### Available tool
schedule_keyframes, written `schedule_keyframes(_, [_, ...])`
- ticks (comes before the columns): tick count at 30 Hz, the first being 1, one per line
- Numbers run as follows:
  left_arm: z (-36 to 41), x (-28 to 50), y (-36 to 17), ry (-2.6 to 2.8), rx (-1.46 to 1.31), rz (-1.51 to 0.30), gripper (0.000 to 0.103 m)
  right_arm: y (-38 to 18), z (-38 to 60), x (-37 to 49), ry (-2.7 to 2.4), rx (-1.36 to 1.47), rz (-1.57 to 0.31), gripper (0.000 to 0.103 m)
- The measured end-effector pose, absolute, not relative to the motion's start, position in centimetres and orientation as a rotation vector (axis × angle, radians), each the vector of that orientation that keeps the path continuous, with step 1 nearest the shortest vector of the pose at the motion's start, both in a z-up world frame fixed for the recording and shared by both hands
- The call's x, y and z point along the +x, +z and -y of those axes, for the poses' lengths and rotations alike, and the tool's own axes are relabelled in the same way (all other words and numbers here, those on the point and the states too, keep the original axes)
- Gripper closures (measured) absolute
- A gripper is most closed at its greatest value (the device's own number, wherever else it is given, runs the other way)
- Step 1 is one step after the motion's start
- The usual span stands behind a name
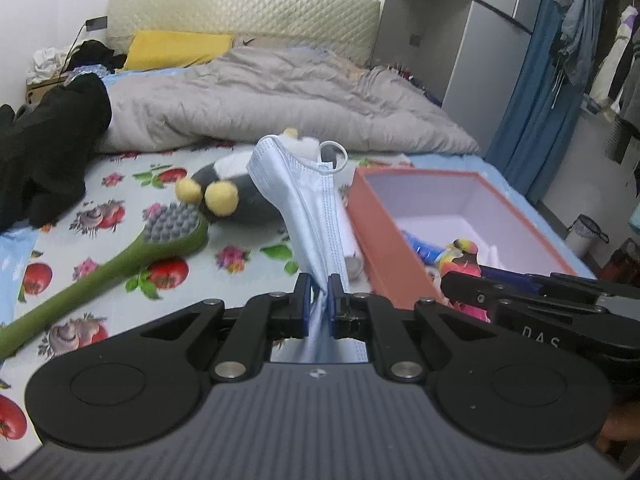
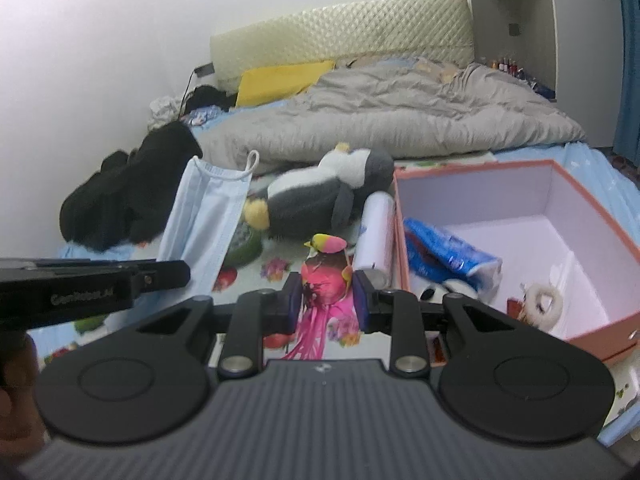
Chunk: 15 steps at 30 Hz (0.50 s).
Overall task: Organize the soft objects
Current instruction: 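Lift and carry the face mask and pink toy with both tools over the box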
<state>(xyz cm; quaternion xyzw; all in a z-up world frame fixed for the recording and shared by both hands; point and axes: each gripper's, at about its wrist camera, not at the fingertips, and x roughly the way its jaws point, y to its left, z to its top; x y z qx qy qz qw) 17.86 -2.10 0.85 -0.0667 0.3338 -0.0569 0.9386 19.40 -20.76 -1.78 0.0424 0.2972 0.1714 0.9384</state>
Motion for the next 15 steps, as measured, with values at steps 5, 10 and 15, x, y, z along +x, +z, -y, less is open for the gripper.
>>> schedule_keyframes(5, [3.6,19.4,3.3,-0.142,-0.131,-0.653,0.093,0.3,22.1,20.6,0.338,0.087,-0.564,0.073])
schedule_keyframes(10, [5.7,21.6,5.2,-0.169,-0.124,-0.624,0.093,1.7,24.1,21.9,0.319,0.09,-0.537,0.073])
schedule_keyframes(15, [8.5,23.6,6.0,-0.199,-0.109,-0.609,0.093,1.8,26.5,23.2,0.296,0.095,-0.541,0.073])
